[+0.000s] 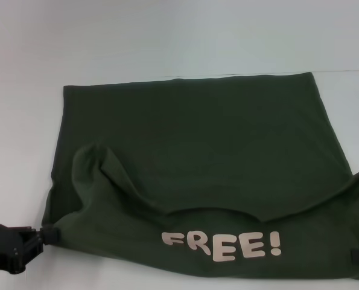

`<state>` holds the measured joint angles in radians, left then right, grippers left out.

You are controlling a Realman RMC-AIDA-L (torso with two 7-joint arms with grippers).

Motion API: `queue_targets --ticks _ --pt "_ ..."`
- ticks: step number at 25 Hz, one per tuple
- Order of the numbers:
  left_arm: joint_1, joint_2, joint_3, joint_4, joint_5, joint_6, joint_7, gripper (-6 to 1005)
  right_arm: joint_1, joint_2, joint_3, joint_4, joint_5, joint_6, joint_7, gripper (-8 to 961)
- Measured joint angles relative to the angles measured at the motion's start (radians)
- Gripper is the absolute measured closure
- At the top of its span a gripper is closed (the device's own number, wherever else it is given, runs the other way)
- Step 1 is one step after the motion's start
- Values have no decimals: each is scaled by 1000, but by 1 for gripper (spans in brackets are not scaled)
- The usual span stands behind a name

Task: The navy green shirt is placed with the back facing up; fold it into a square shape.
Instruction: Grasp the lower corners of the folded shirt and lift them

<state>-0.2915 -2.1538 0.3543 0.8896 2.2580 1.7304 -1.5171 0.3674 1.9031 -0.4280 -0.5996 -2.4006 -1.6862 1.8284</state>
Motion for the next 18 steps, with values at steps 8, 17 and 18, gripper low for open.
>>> queue_targets --ticks 8,17,18 --pt "-7 3 0 -6 0 -7 0 996 -4 -3 -8 2 0 -26 11 192" --pt "-15 6 2 -11 0 -12 -1 996 -12 -12 -5 -1 0 -53 42 193" --pt "-16 7 2 -11 0 -12 -1 996 -9 -8 -8 2 -1 -49 43 193"
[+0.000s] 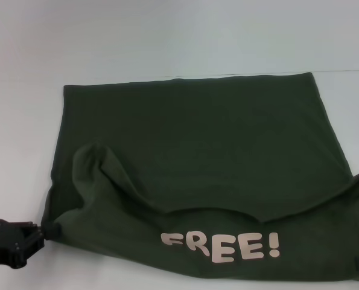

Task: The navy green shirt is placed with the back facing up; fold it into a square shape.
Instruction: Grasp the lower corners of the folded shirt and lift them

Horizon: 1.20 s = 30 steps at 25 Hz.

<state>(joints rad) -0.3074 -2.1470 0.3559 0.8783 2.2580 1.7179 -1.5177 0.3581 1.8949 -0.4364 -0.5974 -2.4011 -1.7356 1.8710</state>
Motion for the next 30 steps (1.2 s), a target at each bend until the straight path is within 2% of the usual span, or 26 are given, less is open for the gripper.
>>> queue_targets --ticks 16,30 --pt "-20 10 0 -25 19 -15 1 997 14 8 -6 20 -23 77 12 209" --pt "-20 10 -4 -25 20 -15 3 997 20 9 -5 28 -20 77 6 783"
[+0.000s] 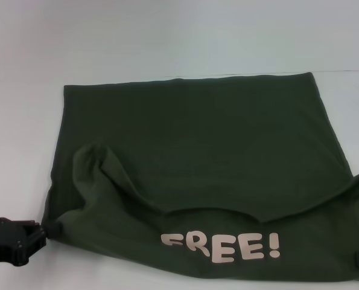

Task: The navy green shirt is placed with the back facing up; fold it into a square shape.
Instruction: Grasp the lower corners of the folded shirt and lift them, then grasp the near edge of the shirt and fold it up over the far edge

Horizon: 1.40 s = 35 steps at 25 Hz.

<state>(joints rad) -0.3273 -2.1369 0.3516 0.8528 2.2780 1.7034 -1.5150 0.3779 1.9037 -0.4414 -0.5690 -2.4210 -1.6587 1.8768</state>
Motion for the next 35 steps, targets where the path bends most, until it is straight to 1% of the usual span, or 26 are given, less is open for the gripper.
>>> queue_targets --ticks 2,7,15,23,28,35 --pt "0 0 -1 0 0 0 0 997 1 0 2 0 0 -2 -4 875" --pt "6 0 -10 1 0 1 -1 997 -10 0 35 0 2 -24 -46 910" --pt "28 1 -70 5 1 50 -9 997 -49 0 106 12 4 -86 -144 909" --pt "51 -1 -77 9 25 111 -9 997 -78 -1 137 12 3 -109 -188 908" --pt "52 -5 -77 4 54 152 -2 997 -82 -10 154 11 3 -112 -199 908" --pt "53 -5 -87 0 55 154 -4 997 -89 -12 156 3 -1 -134 -218 907"
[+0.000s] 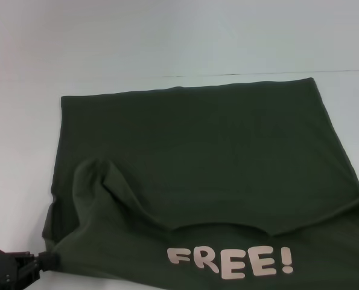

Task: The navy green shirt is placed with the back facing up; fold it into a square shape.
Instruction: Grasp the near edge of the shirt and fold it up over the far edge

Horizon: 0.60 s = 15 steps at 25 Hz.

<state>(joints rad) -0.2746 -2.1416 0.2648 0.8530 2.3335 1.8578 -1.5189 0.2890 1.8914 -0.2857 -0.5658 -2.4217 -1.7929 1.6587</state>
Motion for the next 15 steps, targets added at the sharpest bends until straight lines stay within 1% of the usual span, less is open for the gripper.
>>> queue_targets --ticks 5,8,11,15 --pt "-8 4 -5 0 -6 -4 -3 997 -18 3 26 -1 4 -17 -19 906" --pt "-38 13 -20 -3 -9 -13 -7 997 -6 0 60 -1 5 -16 -20 906" --pt "-85 29 -32 -20 -12 -47 -18 997 32 -1 101 -1 10 -3 -17 906" --pt "-163 60 -45 -71 -12 -119 -29 997 95 -2 134 1 38 40 -11 905"
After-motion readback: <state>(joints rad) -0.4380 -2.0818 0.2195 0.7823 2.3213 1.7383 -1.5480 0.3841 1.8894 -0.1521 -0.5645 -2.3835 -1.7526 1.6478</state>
